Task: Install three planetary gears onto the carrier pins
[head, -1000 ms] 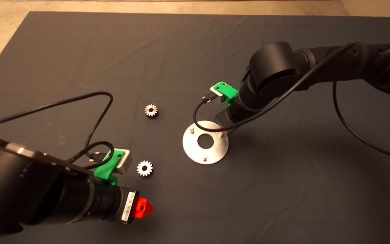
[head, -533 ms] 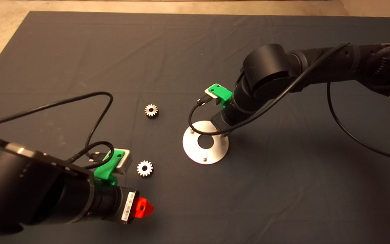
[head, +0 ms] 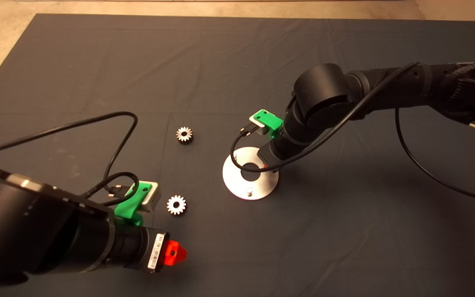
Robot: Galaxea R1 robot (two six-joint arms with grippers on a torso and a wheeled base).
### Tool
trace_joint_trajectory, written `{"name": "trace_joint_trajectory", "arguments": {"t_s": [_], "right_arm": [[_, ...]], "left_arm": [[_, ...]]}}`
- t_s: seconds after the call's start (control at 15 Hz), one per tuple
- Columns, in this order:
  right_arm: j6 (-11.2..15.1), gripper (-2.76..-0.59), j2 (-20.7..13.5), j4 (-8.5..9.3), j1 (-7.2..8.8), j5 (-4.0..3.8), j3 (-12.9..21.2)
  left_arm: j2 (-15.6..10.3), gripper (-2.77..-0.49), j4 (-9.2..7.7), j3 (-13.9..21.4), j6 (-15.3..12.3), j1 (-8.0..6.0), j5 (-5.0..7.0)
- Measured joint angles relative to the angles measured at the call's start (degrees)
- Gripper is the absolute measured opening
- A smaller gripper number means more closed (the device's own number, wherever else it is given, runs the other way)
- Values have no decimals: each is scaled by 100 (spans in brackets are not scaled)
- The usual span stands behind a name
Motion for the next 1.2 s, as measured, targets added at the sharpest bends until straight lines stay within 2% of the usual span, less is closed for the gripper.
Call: {"name": "trace_joint_trajectory", "arguments": {"t_s": [0.6, 0.87, 1.2], "right_arm": [[-65, -242, -1, -1, -2, -10, -150], [-67, -242, 0, 0, -94, -11, -199], [-67, -242, 0, 0, -112, -10, -235]], "left_arm": [[0, -50, 0, 0, 0, 0, 0], [0, -50, 0, 0, 0, 1, -2], [0, -50, 0, 0, 0, 1, -2]]}}
